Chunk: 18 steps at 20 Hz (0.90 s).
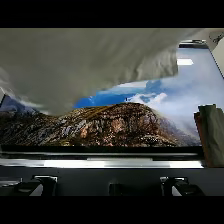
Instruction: Fold the clothes and pants, and hang the long-sleeved shirts on hangers.
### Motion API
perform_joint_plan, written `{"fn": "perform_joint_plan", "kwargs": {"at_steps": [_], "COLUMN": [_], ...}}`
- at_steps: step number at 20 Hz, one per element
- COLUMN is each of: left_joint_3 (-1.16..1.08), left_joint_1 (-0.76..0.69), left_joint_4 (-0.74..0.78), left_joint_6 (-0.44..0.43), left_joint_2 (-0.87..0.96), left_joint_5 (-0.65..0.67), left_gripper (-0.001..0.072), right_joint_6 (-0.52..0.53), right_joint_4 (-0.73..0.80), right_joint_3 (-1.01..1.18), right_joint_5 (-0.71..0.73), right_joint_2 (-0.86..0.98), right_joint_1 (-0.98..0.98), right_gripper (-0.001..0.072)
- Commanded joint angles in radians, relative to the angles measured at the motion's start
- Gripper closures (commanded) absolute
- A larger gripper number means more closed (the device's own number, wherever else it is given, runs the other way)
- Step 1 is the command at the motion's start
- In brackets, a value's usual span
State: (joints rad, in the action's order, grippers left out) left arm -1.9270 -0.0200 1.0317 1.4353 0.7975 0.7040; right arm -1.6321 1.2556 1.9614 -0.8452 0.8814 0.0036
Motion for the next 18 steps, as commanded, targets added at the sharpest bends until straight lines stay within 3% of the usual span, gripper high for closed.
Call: {"fn": "perform_joint_plan", "kwargs": {"at_steps": [1, 5, 10, 12, 15, 18], "left_joint_3": [-0.142, -0.142, 0.007, 0.147, 0.354, 0.403], "left_joint_1": [-0.004, -0.004, -0.004, -0.005, -0.006, -0.008], "left_joint_4": [-0.015, -0.003, 0.103, 0.103, 0.103, 0.097], "left_joint_6": [0.001, 0.0, 0.0, 0.0, -0.137, -0.141], "left_joint_2": [-0.015, 0.006, 0.103, 0.181, 0.365, 0.593], "left_joint_5": [-0.106, -0.123, 0.072, 0.108, 0.035, 0.03], "left_gripper": [0.0684, 0.0684, 0.0684, 0.0684, 0.0683, 0.0683], "right_joint_6": [-0.002, -0.002, 0.024, 0.032, -0.009, -0.235], "right_joint_4": [0.04, 0.105, 0.217, 0.246, 0.248, 0.217], "right_joint_3": [0.077, 0.077, 0.029, -0.08, -0.326, -0.423], "right_joint_5": [0.089, 0.047, -0.431, -0.539, -0.373, -0.18], "right_joint_2": [-0.066, -0.09, 0.011, 0.114, 0.304, 0.519], "right_joint_1": [-0.012, -0.012, -0.012, -0.012, -0.012, -0.012], "right_gripper": [0.0665, 0.0664, 0.0664, 0.0663, 0.0663, 0.0664]}}
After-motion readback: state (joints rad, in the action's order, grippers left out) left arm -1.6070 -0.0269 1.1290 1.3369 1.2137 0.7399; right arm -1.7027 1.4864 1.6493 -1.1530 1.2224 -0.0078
